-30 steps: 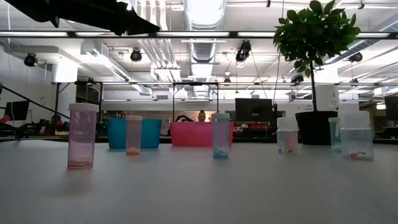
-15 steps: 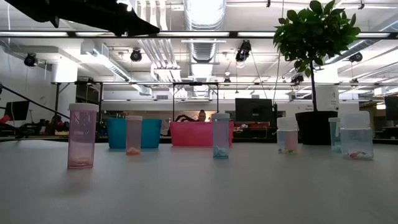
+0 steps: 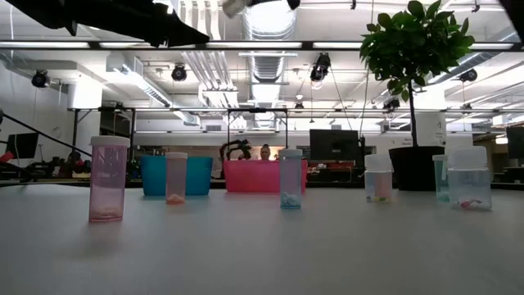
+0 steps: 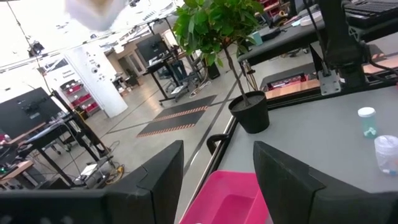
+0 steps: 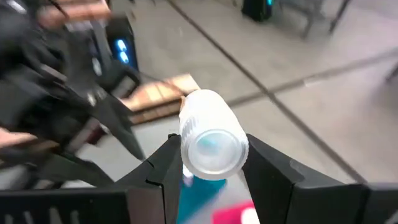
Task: Pick and place medicine bottles into bin by pill shape (circle, oval)
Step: Put the top white capsule bottle into the red bin
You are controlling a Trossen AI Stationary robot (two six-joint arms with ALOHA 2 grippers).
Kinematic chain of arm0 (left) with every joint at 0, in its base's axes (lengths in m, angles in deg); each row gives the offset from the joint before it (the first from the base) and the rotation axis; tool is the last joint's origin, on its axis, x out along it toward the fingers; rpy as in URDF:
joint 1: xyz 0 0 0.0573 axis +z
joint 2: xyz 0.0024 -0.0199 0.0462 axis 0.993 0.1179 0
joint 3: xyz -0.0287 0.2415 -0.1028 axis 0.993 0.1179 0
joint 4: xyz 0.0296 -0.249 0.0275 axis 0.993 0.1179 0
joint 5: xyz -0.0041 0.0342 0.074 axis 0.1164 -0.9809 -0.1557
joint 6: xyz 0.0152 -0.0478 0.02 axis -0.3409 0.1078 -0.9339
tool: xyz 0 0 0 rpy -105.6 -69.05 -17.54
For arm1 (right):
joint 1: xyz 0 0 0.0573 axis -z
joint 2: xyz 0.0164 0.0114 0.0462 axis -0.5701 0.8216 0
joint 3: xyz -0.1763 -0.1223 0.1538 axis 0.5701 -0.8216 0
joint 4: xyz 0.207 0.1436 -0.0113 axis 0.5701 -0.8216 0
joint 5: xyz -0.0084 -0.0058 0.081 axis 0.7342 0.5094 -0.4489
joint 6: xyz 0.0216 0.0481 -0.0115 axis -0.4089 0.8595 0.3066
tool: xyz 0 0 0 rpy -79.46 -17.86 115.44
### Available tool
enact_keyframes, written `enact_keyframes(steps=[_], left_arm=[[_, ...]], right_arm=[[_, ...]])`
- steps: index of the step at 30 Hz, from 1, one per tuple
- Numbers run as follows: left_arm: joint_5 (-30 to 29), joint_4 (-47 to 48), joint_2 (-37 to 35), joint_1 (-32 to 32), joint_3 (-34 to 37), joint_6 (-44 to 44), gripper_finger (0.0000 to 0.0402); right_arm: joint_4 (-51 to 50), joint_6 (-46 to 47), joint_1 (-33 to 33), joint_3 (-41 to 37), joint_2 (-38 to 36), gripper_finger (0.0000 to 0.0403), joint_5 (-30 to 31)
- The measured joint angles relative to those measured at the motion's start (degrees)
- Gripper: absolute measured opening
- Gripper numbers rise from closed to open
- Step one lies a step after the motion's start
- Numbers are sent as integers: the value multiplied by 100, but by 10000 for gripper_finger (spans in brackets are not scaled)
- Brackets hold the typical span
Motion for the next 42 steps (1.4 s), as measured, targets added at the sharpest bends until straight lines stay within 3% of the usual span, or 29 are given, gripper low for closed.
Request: enact_keyframes(steps=[3,18,22,29,42], left_arm=[[-88,0,2,1,0,0,176],[-99,-6,28,0,2,-26,176],[-99,-6,28,0,2,-30,176],[-99,-8,28,0,2,-32,176],[-97,-8,28,0,7,-42,176]], right_arm=[[-781,-50,194,704,466,137,1],[-2165,-195,1247,473,1487,137,-269],[-2261,-421,1343,471,1935,137,-598],[-2639,-893,1416,553,2593,137,-604],[-2626,-1072,1484,561,3041,137,-599]])
